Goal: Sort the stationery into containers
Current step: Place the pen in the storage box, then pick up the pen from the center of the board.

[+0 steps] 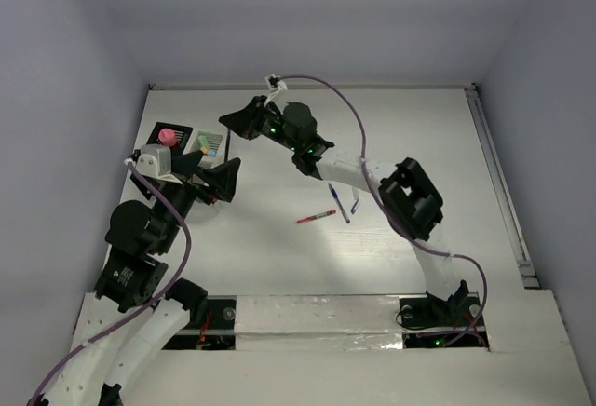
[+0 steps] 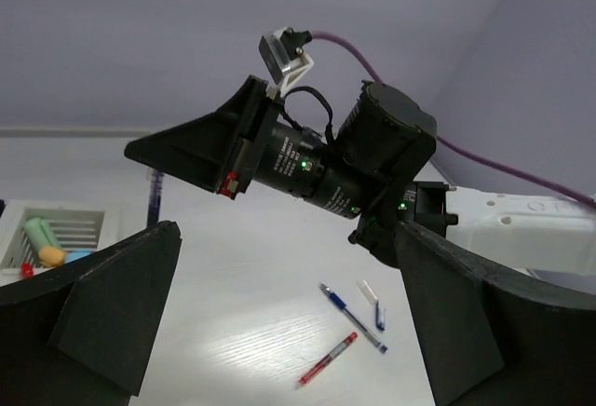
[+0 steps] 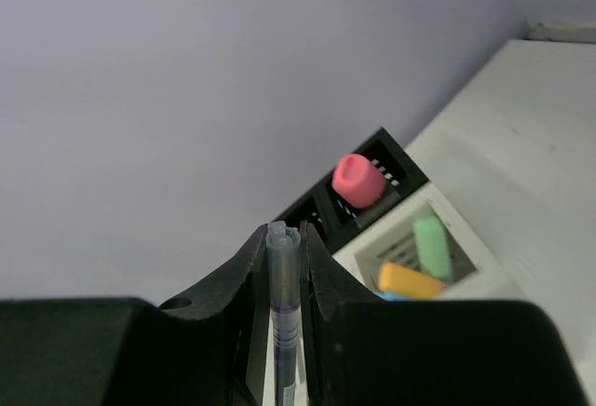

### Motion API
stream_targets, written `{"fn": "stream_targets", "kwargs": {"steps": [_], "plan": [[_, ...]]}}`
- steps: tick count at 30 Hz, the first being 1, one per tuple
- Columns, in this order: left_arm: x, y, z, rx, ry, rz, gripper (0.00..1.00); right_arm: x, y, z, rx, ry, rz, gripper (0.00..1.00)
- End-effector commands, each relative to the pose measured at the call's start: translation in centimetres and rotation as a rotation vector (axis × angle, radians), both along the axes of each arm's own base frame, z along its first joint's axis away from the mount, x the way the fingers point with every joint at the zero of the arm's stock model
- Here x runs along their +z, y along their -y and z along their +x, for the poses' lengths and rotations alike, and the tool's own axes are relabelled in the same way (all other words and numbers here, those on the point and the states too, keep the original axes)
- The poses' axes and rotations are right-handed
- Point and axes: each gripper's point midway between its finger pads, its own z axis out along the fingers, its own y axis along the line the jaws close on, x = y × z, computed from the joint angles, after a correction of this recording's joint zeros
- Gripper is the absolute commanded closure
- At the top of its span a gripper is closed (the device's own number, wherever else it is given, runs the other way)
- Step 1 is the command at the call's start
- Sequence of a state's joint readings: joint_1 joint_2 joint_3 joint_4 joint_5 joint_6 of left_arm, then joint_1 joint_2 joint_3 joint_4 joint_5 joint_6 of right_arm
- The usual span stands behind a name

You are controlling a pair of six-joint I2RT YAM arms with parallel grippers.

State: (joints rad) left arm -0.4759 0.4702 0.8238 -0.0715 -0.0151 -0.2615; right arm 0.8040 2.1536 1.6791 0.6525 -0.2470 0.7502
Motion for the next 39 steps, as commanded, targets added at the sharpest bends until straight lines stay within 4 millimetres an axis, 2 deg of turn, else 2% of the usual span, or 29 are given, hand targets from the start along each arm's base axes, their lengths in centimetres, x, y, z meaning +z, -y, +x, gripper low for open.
{"fn": "stream_targets", "kwargs": {"steps": [1, 2, 4, 6, 7, 8, 9, 10, 16, 17, 18, 19, 20, 22, 26, 28, 29, 30, 31, 33, 34, 35, 36, 37, 38, 39], "plan": [[-0.8, -1.5, 0.9, 0.092, 0.017, 0.024, 0.01, 3.6, -3.6, -1.7, 0.041, 0.145, 0.034, 1.0], [-0.9, -1.5, 0.9, 0.093, 0.015, 0.029, 0.01, 2.7, -4.4, -0.9, 0.036, 0.158, 0.009, 1.0], [-1.1, -1.8, 0.9, 0.102, 0.016, 0.028, 0.01, 2.1, -6.0, -1.3, 0.046, 0.168, -0.006, 1.0], [-0.9, -1.7, 0.7, 0.093, 0.025, 0.021, 0.01, 1.3, -6.9, -0.4, 0.039, 0.188, -0.025, 1.0], [-1.0, -1.8, 0.7, 0.091, 0.026, 0.025, 0.01, 1.0, -7.7, -0.8, 0.049, 0.193, -0.031, 1.0], [-1.0, -1.7, 0.7, 0.09, 0.025, 0.026, 0.01, 0.1, -8.0, -0.4, 0.046, 0.19, -0.066, 1.0], [-1.0, -1.7, 0.7, 0.088, 0.024, 0.025, 0.01, 1.4, -8.6, -0.7, 0.049, 0.215, -0.051, 1.0], [-1.1, -1.7, 0.7, 0.085, 0.024, 0.028, 0.01, 0.0, -9.5, -0.9, 0.06, 0.209, -0.069, 1.0], [-1.2, -1.7, 0.6, 0.085, 0.022, 0.028, 0.01, -1.6, -10.5, -0.9, 0.038, 0.251, -0.129, 1.0], [-1.2, -1.8, 0.7, 0.093, 0.022, 0.029, 0.01, -1.7, -10.5, -0.8, 0.037, 0.251, -0.136, 0.96], [-1.3, -1.8, 0.8, 0.09, 0.02, 0.03, 0.01, -1.8, -10.5, -0.8, 0.039, 0.25, -0.141, 0.85], [-1.2, -1.8, 0.8, 0.09, 0.021, 0.03, 0.01, -1.8, -10.6, -0.9, 0.045, 0.25, -0.144, 0.72], [-1.3, -1.8, 0.8, 0.09, 0.019, 0.029, 0.01, -1.7, -10.7, -0.9, 0.053, 0.253, -0.156, 0.5], [-1.2, -1.7, 0.8, 0.088, 0.022, 0.026, 0.01, -1.0, -10.9, -1.2, 0.076, 0.265, -0.157, 0.3], [0.0, -1.3, 0.4, 0.057, 0.045, 0.005, 0.01, 1.9, -10.3, -2.0, 0.088, 0.295, -0.155, 0.25], [0.9, -0.5, 0.0, 0.011, 0.06, -0.002, 0.01, 3.2, -8.2, -1.7, 0.073, 0.287, -0.161, 0.25], [0.9, -0.1, -0.2, -0.013, 0.056, -0.003, 0.01, 4.0, -7.5, -2.2, 0.07, 0.297, -0.147, 0.25], [1.0, 0.2, -0.2, -0.029, 0.054, -0.006, 0.01, -0.2, -6.3, -2.0, 0.067, 0.237, -0.219, 0.27], [1.0, 0.7, -0.3, -0.059, 0.046, -0.004, 0.01, 3.4, -4.3, -3.4, 0.049, 0.263, -0.186, 0.29], [0.7, 1.4, -0.2, -0.09, 0.026, -0.021, 0.01, 3.2, -0.6, -3.0, -0.014, 0.249, -0.197, 0.4], [0.5, 2.0, -0.3, -0.124, 0.014, -0.026, 0.01, -2.0, 1.5, -3.8, -0.018, 0.175, -0.288, 0.46], [0.0, 2.4, -0.2, -0.141, -0.005, -0.031, 0.01, 0.2, 4.5, -4.2, -0.061, 0.177, -0.282, 0.62], [-0.1, 3.3, -0.2, -0.187, -0.016, -0.053, 0.01, -1.0, 6.5, -4.1, -0.112, 0.143, -0.315, 0.74], [-0.9, 3.9, -0.1, -0.214, -0.038, -0.06, 0.01, -5.9, 9.0, -5.1, -0.124, 0.064, -0.405, 0.84], [-0.8, 4.5, 0.0, -0.243, -0.031, -0.078, 0.01, -4.6, 11.2, -5.8, -0.155, 0.044, -0.39, 0.94], [-1.2, 5.2, 0.0, -0.276, -0.041, -0.094, 0.01, -6.6, 13.8, -5.5, -0.208, -0.028, -0.445, 0.97]]}}
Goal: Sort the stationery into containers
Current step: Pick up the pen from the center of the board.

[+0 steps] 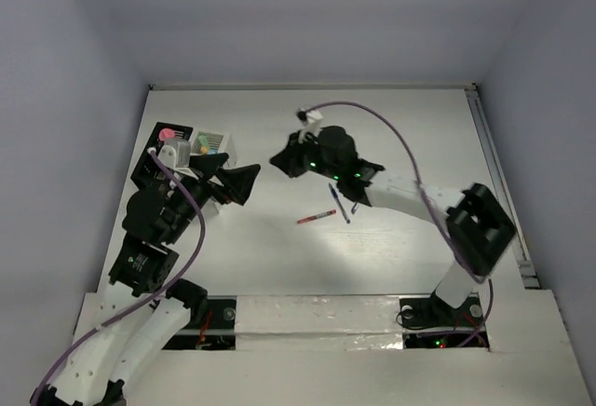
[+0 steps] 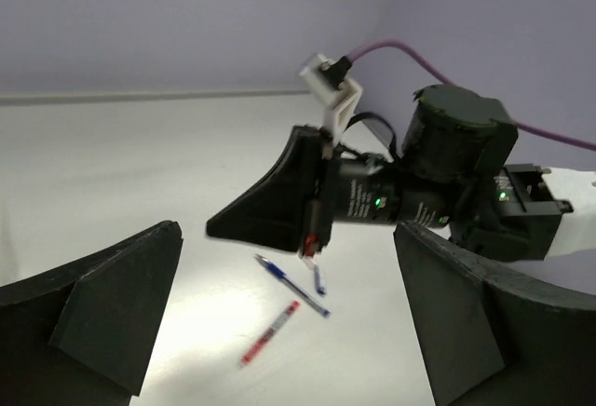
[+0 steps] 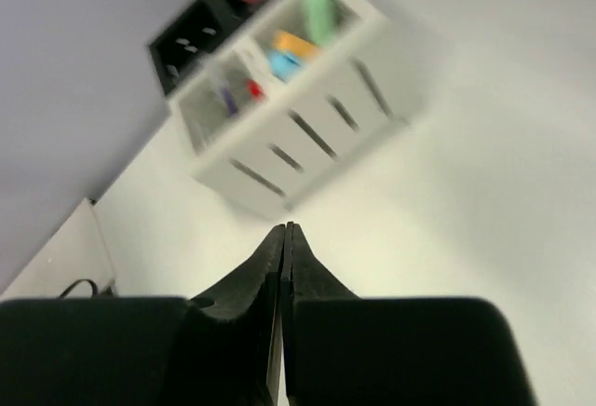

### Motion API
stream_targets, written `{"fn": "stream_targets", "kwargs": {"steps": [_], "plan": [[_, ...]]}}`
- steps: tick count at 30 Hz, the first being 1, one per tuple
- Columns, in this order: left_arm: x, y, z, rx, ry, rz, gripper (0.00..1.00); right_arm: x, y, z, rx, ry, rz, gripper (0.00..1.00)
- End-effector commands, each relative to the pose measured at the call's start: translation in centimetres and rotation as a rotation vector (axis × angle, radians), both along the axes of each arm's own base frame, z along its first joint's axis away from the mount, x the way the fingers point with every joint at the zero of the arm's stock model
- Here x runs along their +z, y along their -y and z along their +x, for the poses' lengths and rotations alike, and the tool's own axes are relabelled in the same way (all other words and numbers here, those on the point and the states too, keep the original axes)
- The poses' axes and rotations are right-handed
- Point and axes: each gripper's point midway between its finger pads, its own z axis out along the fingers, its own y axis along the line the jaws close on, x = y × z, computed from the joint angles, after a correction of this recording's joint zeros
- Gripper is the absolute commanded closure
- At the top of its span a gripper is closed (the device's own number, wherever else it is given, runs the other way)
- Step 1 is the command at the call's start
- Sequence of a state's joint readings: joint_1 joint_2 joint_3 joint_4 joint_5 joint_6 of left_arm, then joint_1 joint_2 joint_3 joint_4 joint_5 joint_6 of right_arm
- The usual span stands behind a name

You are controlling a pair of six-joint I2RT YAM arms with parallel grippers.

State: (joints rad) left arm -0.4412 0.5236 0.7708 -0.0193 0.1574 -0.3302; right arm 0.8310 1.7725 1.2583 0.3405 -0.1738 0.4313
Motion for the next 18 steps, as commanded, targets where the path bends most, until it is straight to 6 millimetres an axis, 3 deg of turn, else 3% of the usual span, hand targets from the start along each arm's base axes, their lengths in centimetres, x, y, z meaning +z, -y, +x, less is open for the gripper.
{"fn": "stream_targets", "kwargs": {"steps": [1, 2, 4, 5, 7, 11, 15, 16, 18], "plan": [[-0.5, 3.6, -0.4, -0.194, -0.04, -0.107, 0.01, -1.6, 7.7, 0.5, -0.2, -0.065, -0.048, 0.98], [-0.1, 4.3, -0.4, -0.23, -0.02, -0.138, 0.01, -3.8, 10.1, -0.9, -0.228, -0.126, -0.093, 0.98], [-1.6, 6.1, -0.4, -0.317, -0.088, -0.181, 0.01, -5.6, 12.5, -1.8, -0.274, -0.165, -0.153, 0.97], [-2.1, 6.6, -0.2, -0.339, -0.092, -0.196, 0.01, -8.0, 14.5, -2.6, -0.311, -0.211, -0.227, 0.96], [-3.7, 7.9, 0.4, -0.354, -0.14, -0.197, 0.01, -8.4, 16.3, -3.1, -0.348, -0.221, -0.266, 0.93], [-5.7, 11.2, -0.1, -0.389, -0.192, -0.158, 0.01, -11.3, 19.6, -3.4, -0.376, -0.288, -0.42, 0.69], [-7.2, 12.4, 0.1, -0.373, -0.223, -0.129, 0.04, -13.1, 20.2, -2.0, -0.385, -0.307, -0.555, 0.62], [-7.5, 12.4, 0.3, -0.366, -0.232, -0.126, 0.04, -12.4, 19.6, -1.2, -0.379, -0.295, -0.556, 0.62], [-8.3, 12.4, 0.3, -0.361, -0.244, -0.12, 0.05, -14.2, 19.3, -0.8, -0.353, -0.324, -0.619, 0.61]]}}
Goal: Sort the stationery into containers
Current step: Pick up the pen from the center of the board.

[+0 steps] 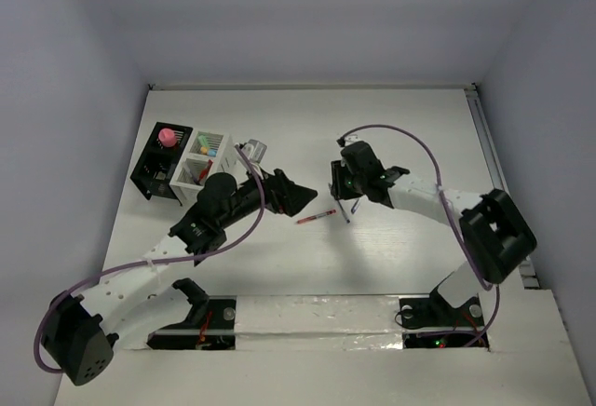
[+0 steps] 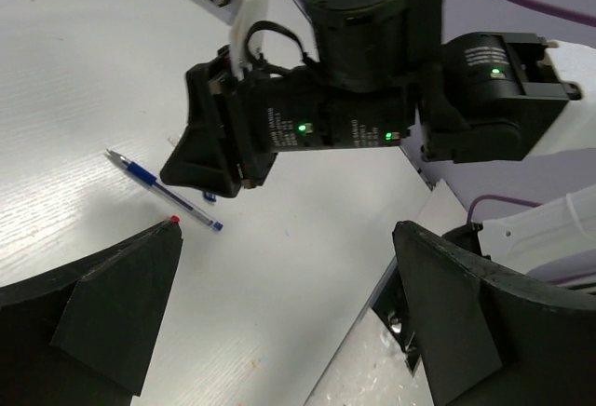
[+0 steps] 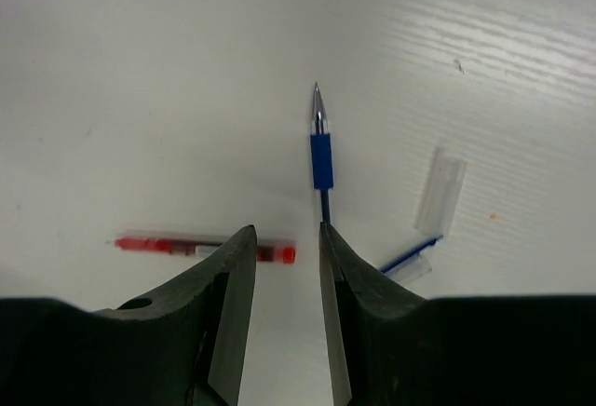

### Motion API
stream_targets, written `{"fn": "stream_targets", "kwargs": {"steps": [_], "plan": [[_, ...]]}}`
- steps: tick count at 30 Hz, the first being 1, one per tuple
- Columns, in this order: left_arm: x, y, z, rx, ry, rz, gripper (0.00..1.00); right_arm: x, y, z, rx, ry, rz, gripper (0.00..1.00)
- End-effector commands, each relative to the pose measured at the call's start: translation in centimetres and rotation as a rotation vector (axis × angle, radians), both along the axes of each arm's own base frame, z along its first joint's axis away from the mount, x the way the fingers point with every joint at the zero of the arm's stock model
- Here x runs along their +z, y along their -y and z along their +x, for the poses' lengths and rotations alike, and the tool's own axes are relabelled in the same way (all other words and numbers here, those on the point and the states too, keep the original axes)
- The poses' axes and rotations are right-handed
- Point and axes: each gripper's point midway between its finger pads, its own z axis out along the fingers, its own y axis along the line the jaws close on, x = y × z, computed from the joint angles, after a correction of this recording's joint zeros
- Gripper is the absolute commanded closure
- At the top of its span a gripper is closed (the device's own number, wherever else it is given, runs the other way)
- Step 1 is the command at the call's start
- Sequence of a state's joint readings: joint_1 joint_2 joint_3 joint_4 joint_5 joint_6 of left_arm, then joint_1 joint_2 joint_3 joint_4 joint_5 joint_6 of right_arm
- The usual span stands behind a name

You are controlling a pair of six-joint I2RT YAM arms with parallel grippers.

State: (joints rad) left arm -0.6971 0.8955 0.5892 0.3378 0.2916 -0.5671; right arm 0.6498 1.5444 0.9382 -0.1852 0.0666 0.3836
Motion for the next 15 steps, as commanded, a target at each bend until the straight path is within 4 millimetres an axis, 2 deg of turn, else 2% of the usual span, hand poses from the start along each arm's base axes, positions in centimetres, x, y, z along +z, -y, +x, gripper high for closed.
{"fn": "stream_targets", "kwargs": {"steps": [1, 6, 15], "plan": [[1.8, -0.2, 0.8, 0.044, 0.067, -0.058, 0.04, -0.1, -0.1, 1.7, 0.03, -0.004, -0.099, 0.6], [-0.2, -0.3, 0.7, 0.046, 0.037, -0.034, 0.05, -1.4, -0.2, 3.7, 0.018, -0.021, -0.198, 0.59], [-1.8, -0.3, 0.6, 0.041, 0.016, -0.014, 0.1, -4.6, 0.1, 4.4, 0.016, -0.092, -0.292, 0.63]]}}
